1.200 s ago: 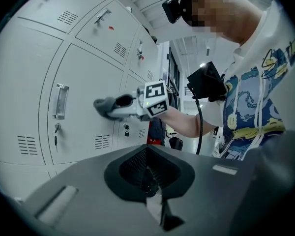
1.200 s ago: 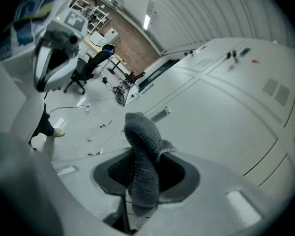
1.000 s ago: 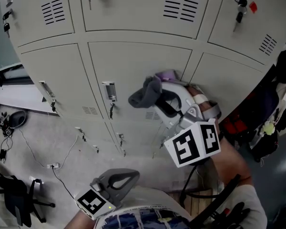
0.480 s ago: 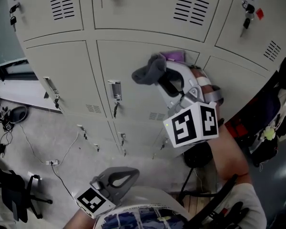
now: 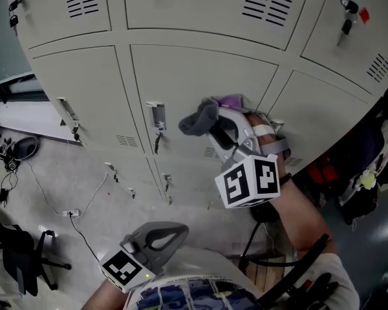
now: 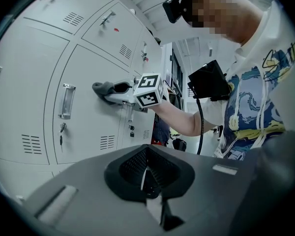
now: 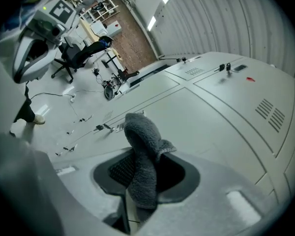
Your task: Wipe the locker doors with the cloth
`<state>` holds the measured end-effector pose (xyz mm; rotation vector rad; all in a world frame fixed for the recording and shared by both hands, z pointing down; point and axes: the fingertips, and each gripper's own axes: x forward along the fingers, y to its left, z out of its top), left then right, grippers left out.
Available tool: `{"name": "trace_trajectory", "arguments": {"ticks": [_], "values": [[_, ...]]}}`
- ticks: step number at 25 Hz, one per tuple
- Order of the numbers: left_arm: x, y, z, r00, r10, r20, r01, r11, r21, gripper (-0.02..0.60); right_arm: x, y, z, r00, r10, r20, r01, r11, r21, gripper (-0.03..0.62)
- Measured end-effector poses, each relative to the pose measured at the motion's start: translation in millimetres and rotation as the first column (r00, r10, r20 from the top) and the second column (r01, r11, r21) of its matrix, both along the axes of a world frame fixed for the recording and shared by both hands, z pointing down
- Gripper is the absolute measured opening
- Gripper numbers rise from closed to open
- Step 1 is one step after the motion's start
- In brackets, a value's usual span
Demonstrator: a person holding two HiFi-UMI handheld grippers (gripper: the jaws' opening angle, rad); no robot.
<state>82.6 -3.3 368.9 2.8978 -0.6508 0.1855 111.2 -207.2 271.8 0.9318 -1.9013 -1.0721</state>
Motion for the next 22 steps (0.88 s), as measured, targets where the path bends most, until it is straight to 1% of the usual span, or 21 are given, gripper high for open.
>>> {"name": "trace_trajectory", "arguments": {"ticks": [8, 18, 22], "values": [[2.1, 4.5, 0.5, 1.000, 0.005, 0.008, -0.005, 1.000, -0.003, 0.003, 1.6, -3.1, 73.9, 1.000, -0.001, -0.013, -0.001, 0.994, -0.109, 0.112], [0.4, 8.6, 3.8, 1.000, -0.005, 0.015, 0.006, 1.000, -0.016, 0.003, 0.9, -5.3, 149.4, 1.000, 0.011, -0.027, -0.016, 0.976, -0.219, 0.112], [-0.9, 9.7, 3.9, 1.000, -0.009, 0.013, 0.010, 1.000, -0.015, 0.003, -0.5, -6.0, 178.5, 0.999, 0.013, -0.040, -0.024, 0.962, -0.272, 0.112]]}}
